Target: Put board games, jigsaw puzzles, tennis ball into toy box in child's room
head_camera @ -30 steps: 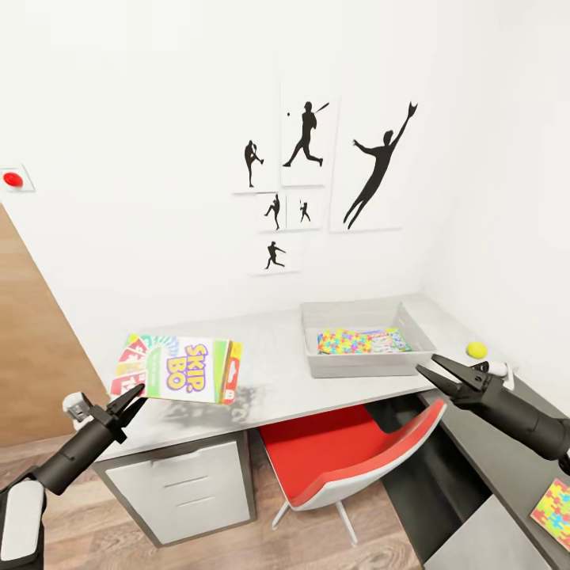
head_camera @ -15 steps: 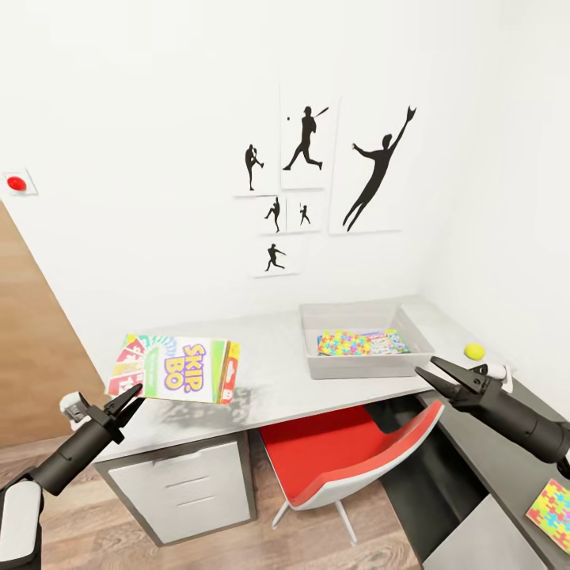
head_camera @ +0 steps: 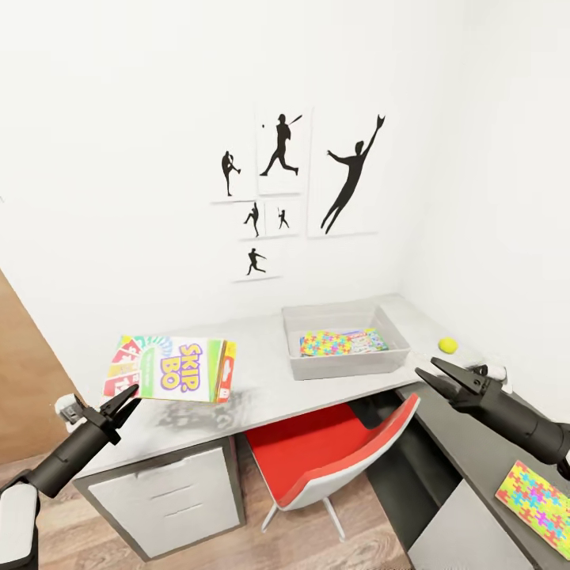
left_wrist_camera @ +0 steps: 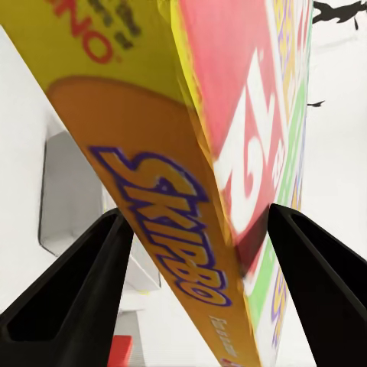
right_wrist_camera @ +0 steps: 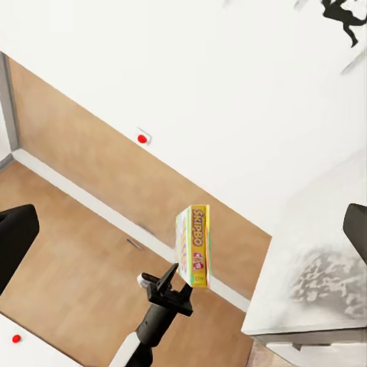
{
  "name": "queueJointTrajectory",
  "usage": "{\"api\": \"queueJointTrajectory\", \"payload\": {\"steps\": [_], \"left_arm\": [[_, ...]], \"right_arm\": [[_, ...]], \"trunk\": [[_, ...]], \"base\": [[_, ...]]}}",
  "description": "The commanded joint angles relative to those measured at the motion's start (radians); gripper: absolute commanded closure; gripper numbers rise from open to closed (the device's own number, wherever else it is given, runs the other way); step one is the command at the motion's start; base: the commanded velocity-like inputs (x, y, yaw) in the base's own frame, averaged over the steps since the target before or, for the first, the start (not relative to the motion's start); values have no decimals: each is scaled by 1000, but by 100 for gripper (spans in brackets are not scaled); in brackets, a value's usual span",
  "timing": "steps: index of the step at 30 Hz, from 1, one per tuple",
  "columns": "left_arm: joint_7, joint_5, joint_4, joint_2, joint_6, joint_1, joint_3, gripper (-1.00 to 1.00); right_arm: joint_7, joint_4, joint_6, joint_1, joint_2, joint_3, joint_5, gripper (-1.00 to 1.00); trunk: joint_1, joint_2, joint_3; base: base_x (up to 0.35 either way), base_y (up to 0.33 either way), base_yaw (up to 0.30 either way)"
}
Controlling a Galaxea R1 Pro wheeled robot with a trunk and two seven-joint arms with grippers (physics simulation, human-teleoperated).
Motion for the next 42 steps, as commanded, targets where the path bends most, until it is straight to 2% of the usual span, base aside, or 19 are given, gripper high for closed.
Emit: {"api": "queueJointTrajectory", "payload": {"steps": [1,8,17,25,29,32,35,42], "left_arm": [[-6,-4,0,0,3,-1,2,100],[-6,-4,0,0,3,-1,5,100],[-6,-3,0,0,3,-1,54,100],[-6,-4,0,2,3,-1,61,100],[-6,-4,0,22,3,-1,73,100],[-6,-3,0,40,3,-1,110,100],[-6,0,0,57,3,-1,133,100],[-5,11,0,63,5,-2,145,100]], "right_arm": [[3,0,4,-1,0,-1,2,-100],[3,0,4,-2,0,0,2,-100],[3,0,4,-1,0,0,2,-100],[3,0,4,-1,0,0,2,-100],[3,0,4,-1,0,0,2,-100],[3,0,4,-1,0,0,2,-100],[3,0,4,-1,0,0,2,-100],[3,1,4,-1,0,0,2,-100]], "trunk": [[-3,5,2],[-30,54,30],[-30,54,37],[-30,54,44],[-30,54,47],[-30,54,49],[-30,54,50],[-30,54,50]], "base": [[0,0,-244],[0,0,-246],[0,0,-246],[0,0,-246],[0,0,-210],[0,0,-116],[0,0,-45],[0,0,-8]]}}
